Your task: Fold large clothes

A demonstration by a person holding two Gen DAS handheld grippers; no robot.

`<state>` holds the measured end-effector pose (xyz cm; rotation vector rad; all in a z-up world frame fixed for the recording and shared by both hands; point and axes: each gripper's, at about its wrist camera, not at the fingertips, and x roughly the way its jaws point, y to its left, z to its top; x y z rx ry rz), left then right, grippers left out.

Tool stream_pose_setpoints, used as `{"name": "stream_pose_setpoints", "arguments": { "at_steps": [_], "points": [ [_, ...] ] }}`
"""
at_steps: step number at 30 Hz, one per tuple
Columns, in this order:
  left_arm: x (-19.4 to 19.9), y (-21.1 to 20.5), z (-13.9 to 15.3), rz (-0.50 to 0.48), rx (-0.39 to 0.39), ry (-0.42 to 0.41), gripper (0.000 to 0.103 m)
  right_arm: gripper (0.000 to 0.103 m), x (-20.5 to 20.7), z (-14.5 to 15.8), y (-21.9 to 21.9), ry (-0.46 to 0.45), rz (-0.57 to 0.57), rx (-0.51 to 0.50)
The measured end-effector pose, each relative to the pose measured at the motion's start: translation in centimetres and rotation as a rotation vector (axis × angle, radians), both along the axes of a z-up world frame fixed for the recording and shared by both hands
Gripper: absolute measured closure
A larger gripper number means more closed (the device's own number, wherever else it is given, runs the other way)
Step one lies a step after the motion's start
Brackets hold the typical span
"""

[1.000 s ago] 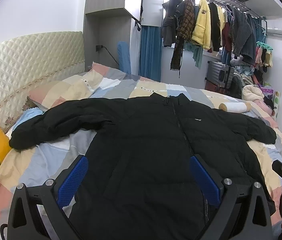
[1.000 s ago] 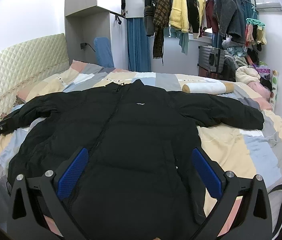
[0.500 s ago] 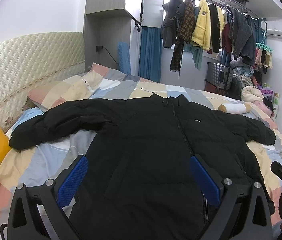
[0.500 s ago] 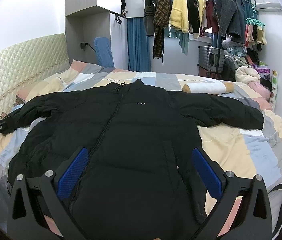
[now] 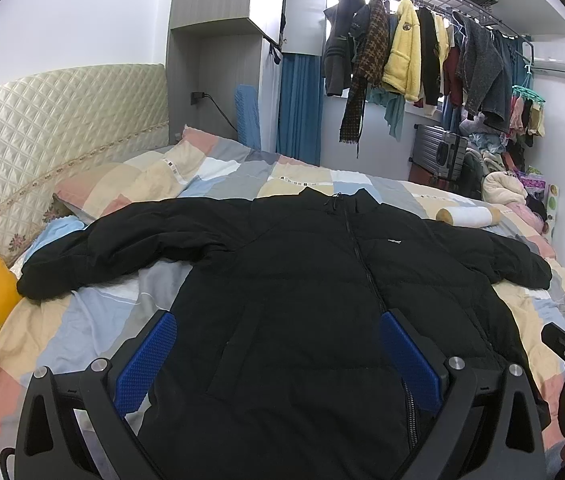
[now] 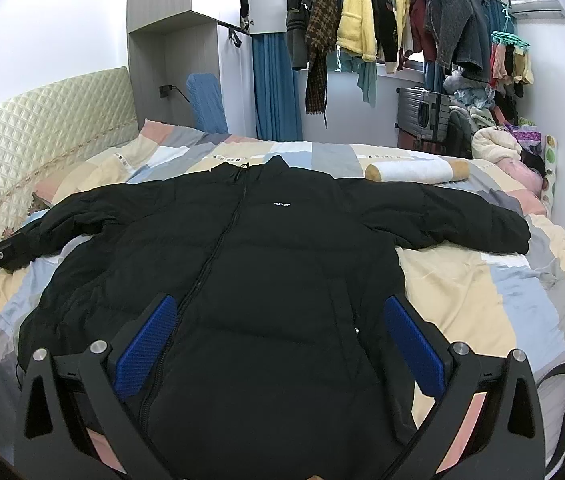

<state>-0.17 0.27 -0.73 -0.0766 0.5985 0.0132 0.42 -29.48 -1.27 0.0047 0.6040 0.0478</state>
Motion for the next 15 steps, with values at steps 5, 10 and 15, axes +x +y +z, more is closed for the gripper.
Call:
{"name": "stream_pose_setpoints", "arguments": {
  "at_steps": [5, 10, 15],
  "points": [
    [-0.01, -0.05, 0.06, 0.0, -0.002, -0.001, 0.001, 0.0, 0.03, 0.02, 0.01, 0.0, 0.002, 0.0],
    [-0.06, -0.05, 0.05, 0.001, -0.001, 0.001, 0.001, 0.0, -0.04, -0.17, -0.18, 0.003, -0.004, 0.0],
    [-0.01, 0.02, 0.07, -0.001, 0.0, 0.0, 0.001, 0.0, -0.2, -0.61, -0.56, 0.007, -0.011, 0.011]
  ]
}}
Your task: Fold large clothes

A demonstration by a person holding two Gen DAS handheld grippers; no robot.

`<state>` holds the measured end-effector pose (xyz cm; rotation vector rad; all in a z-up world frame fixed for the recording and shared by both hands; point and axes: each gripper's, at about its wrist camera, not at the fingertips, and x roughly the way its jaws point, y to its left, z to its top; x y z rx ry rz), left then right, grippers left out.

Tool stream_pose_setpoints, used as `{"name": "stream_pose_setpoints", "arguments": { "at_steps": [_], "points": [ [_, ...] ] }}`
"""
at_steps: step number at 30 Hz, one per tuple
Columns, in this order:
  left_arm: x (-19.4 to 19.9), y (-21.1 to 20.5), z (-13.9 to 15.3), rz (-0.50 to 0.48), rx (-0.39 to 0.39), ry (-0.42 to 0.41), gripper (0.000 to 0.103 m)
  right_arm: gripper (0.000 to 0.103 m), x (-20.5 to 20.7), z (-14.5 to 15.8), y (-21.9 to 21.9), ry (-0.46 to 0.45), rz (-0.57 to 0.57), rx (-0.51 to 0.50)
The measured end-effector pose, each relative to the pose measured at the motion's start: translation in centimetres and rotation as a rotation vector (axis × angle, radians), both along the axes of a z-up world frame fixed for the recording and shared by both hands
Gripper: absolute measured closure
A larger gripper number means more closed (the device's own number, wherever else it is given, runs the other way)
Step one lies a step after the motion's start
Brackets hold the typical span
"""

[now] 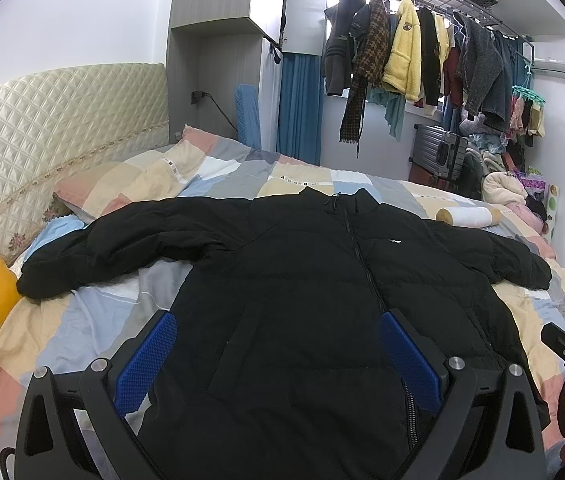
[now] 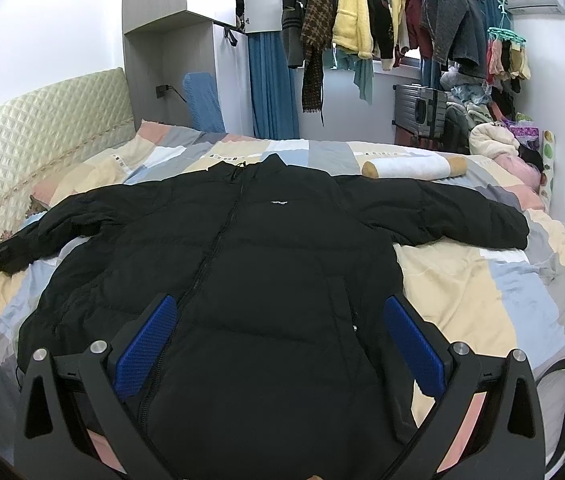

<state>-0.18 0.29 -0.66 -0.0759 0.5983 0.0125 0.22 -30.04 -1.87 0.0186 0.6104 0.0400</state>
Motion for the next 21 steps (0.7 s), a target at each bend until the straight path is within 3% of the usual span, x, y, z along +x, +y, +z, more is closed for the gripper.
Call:
{"name": "stream_pose_setpoints", "arguments": {
  "at_steps": [8, 21],
  "points": [
    [0.1, 0.1, 0.2, 0.02, -0.014, -0.016, 0.001, 0.0, -0.1, -0.2, -0.1, -0.002, -0.001, 0.005],
    [0.1, 0.6, 1.8, 0.001, -0.052, -0.036, 0.001, 0.0, 1.0, 2.3, -1.4, -0.015, -0.038, 0.082]
  ]
}}
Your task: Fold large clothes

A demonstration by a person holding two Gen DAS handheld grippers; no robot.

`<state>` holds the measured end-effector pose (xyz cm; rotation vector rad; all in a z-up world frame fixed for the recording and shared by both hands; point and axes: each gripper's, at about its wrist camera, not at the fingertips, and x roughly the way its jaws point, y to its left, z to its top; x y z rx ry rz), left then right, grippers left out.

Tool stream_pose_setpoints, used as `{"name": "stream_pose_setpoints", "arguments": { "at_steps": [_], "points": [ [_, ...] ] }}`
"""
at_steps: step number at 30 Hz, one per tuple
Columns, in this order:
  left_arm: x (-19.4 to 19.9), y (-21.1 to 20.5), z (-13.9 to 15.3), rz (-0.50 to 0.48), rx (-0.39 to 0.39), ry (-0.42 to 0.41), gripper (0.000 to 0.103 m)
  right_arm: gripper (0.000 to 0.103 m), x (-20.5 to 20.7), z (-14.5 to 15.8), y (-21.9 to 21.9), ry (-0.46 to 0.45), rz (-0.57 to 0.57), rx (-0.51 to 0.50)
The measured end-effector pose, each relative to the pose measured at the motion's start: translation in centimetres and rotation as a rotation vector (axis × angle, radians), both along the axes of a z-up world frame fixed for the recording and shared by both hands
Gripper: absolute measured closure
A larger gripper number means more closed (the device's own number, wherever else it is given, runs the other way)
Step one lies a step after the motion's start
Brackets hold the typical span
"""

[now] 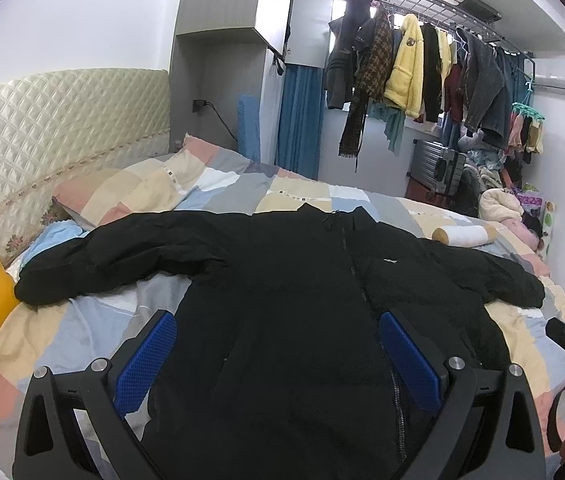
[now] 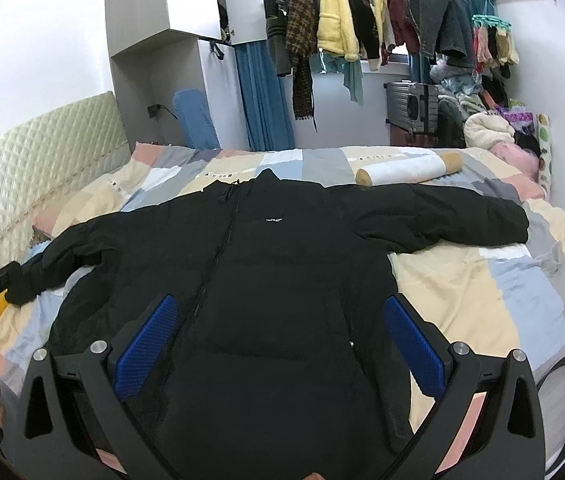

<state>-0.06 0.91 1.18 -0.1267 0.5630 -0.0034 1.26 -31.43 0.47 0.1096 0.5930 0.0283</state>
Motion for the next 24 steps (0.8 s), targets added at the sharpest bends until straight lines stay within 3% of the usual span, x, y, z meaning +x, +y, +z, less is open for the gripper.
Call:
{"name": "stream_pose_setpoints", "arguments": {
  "at_steps": [4, 11, 15, 19, 21, 24],
  "points": [
    [0.3, 0.2, 0.7, -0.038, -0.056, 0.004, 0.001, 0.0, 0.4, 0.7, -0.3, 0.001, -0.003, 0.005],
    [2.1, -0.2, 2.9, -0.104, -0.049, -0.005, 0.001, 0.0, 2.5, 4.4, -2.1, -0.056, -0.016, 0.04],
    [3.3, -0.1, 4.3, -0.115, -0.026, -0.049, 0.001, 0.0, 4.4, 6.9, -4.0, -0.119, -0.017, 0.055],
    [4.3, 0.3, 4.0, -0.107, -0.056, -0.078, 0.001, 0.0, 6.9, 8.1, -7.1, -0.179, -0.001, 0.112],
    [4.6, 0.5, 3.1, -0.105, -0.067, -0.078, 0.001, 0.0, 8.4, 8.0, -8.4, -0.176, -0.042, 0.071],
    [5.4, 0.3, 2.0, -0.102, -0.048, -0.059, 0.001, 0.0, 10.5, 7.2, -10.5, -0.208, -0.134, -0.093]
  ]
}}
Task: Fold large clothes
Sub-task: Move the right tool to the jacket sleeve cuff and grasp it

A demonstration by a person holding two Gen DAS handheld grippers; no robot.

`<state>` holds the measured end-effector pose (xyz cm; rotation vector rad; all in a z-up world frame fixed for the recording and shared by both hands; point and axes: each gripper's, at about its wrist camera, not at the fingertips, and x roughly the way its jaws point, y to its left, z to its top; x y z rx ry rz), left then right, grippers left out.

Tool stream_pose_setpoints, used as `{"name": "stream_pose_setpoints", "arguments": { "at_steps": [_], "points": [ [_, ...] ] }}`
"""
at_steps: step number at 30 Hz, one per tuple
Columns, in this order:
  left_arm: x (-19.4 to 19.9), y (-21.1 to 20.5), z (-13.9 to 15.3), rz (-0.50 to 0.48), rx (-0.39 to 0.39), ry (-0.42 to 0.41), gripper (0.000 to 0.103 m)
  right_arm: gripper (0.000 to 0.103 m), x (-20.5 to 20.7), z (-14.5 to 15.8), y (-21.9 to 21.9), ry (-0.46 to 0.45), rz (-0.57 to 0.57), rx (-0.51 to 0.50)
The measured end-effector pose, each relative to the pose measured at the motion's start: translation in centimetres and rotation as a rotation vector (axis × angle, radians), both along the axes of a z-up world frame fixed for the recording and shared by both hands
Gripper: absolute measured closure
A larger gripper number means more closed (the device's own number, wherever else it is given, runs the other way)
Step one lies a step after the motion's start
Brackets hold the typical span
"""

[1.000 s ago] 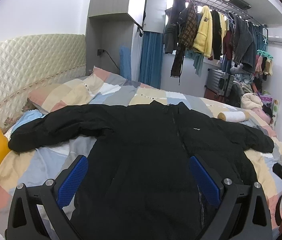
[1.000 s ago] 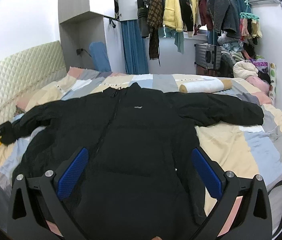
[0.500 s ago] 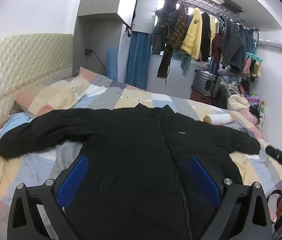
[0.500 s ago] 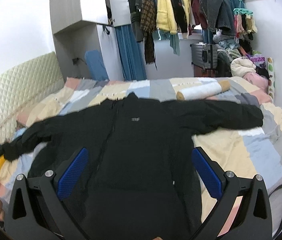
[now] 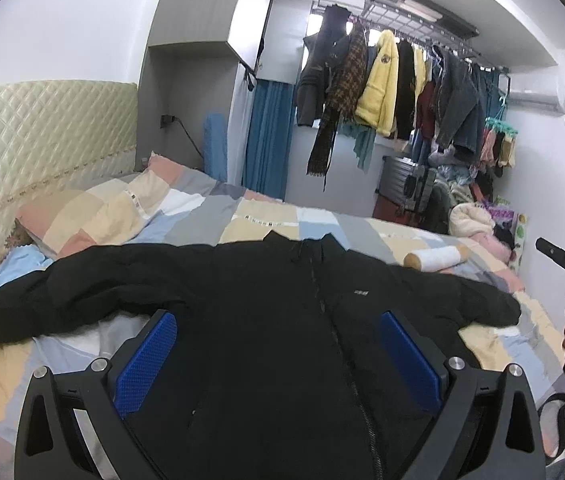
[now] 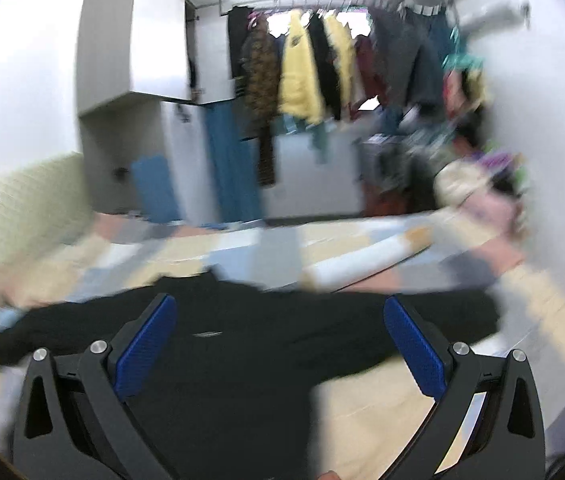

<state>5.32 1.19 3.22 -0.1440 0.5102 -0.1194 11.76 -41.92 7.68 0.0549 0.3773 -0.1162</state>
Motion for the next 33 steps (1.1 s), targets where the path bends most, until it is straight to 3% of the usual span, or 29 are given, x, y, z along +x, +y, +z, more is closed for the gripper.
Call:
{"name": "stream_pose_setpoints", "arguments": {
  "at_steps": [2, 6, 9, 12, 18, 24, 28, 31, 33],
  "points": [
    [0.4, -0.2, -0.4, 0.004, 0.008, 0.007, 0.001, 0.0, 1.6, -1.0, -2.0, 0.02, -0.024, -0.026],
    [0.9, -0.5, -1.1, 0.004, -0.004, 0.014, 0.001, 0.0, 5.5, -4.5, -7.8, 0.099, -0.091, 0.014],
    [1.2, -1.1, -1.8, 0.01, 0.029, 0.025, 0.001, 0.0, 7.4, -7.1, -12.2, 0.136, -0.15, 0.06],
    [1.6, -1.7, -2.8, 0.012, 0.04, 0.054, 0.001, 0.005, 9.0, -10.4, -17.9, 0.167, -0.224, 0.21],
    [4.1, -2.5, -4.6, 0.038, 0.07, 0.094, 0.001, 0.006, 10.0, -16.9, -26.5, 0.175, -0.391, 0.482],
    [7.1, -3.5, -6.4, 0.079, 0.111, 0.117, 0.001, 0.009, 10.8, -22.3, -32.3, 0.094, -0.609, 0.65],
    [9.4, -3.9, -8.4, 0.087, 0.143, 0.143, 0.001, 0.011, 12.3, -24.8, -35.0, 0.052, -0.652, 0.708],
    [10.6, -3.9, -9.8, 0.084, 0.173, 0.148, 0.001, 0.024, 13.7, -25.2, -35.6, 0.003, -0.637, 0.681],
    [11.3, -3.7, -10.5, 0.098, 0.189, 0.155, 0.001, 0.047, 14.4, -25.2, -36.1, -0.033, -0.602, 0.687]
  ]
}}
